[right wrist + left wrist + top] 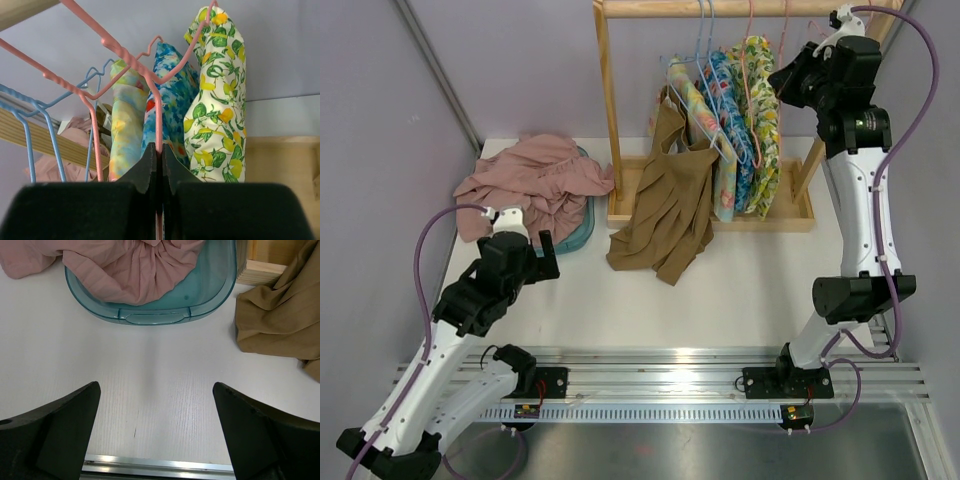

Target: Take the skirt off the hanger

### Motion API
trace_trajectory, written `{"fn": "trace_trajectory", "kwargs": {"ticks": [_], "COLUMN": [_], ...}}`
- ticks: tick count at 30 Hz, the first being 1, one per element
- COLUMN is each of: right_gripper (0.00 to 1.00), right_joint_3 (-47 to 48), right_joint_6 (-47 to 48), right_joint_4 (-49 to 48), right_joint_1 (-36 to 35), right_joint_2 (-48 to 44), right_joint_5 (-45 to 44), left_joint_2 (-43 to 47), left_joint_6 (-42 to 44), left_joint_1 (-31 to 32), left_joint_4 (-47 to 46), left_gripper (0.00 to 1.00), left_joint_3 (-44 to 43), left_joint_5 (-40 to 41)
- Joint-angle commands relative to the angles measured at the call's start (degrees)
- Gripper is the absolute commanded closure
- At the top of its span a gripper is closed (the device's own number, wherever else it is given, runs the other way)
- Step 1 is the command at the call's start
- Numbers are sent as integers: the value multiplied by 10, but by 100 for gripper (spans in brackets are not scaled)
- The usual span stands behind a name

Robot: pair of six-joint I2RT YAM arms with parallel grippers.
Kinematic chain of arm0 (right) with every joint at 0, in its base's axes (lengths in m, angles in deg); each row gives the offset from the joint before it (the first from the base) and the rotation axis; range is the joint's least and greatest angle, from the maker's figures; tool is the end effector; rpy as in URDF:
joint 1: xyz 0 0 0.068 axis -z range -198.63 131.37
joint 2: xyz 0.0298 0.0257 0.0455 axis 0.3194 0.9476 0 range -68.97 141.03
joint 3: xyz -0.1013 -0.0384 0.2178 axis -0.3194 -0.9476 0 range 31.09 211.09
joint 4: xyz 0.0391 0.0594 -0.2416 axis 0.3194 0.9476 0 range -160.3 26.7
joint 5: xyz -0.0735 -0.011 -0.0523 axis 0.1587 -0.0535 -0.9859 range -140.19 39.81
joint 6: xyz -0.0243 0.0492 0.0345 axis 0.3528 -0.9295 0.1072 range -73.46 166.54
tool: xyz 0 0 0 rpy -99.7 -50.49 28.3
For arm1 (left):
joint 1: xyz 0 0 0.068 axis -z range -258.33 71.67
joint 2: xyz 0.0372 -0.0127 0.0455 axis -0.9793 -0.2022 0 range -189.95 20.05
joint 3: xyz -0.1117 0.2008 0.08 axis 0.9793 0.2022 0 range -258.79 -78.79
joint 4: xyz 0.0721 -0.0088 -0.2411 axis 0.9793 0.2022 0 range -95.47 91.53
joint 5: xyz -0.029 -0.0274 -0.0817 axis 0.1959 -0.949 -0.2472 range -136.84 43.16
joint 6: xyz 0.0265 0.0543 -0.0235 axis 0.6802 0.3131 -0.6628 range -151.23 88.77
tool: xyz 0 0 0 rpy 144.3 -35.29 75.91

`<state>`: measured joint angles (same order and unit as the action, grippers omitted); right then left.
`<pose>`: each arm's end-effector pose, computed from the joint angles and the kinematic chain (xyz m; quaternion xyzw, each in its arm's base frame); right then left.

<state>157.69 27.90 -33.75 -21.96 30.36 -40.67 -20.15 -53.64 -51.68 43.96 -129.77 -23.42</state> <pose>0.3602 0.0293 0.4846 0.0479 0.7598 0.1850 0.6215 0.1476 -0.0516 0.2917 -0.0552 0.8851 -0.0097 0.4619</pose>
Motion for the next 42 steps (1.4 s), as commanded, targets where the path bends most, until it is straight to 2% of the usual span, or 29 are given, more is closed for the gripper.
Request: {"fn": "trace_trajectory", "kwargs": {"ticks": [1, 4, 5, 15, 16, 18, 19, 23, 29, 35, 42], "right_gripper": [100, 100, 100, 100, 100, 100, 100, 100, 100, 100, 100], "right_joint_3": [-9, -81, -97, -193, -194, -197, -202, -221, -222, -249, -205], "right_joint_6": [24, 28, 28, 25, 24, 19, 17, 13, 22, 0, -32], "right_joint_4": [-16, -27, -30, 8, 14, 32, 34, 38, 47, -46, -182], "right_joint_1": [-2, -2, -2, -3, -2, -2, -2, -2, -2, -2, -3], "right_joint_2": [-76, -136, -151, -283, -288, -305, -312, -345, -343, -332, -279], "right_joint_5": [-39, -55, -56, -67, -65, -62, -58, -58, -65, -74, -78], "left_joint_2": [0, -29, -42, -231, -262, -286, -300, -375, -457, -467, -449], "left_joint_6": [16, 29, 33, 93, 97, 108, 114, 155, 152, 145, 134], "left_joint_1": [3, 22, 34, 317, 359, 405, 456, 566, 612, 630, 633], "left_joint_4": [-34, -50, -50, -113, -129, -147, -178, -246, -255, -276, -285], "left_gripper": [1, 1, 1, 1, 1, 1, 1, 1, 1, 1, 1], "left_joint_3": [-25, -67, -107, -372, -383, -404, -411, -425, -471, -456, -410], "left_joint_5": [-2, -9, -8, 7, 6, -7, -9, 17, 26, 34, 47]}}
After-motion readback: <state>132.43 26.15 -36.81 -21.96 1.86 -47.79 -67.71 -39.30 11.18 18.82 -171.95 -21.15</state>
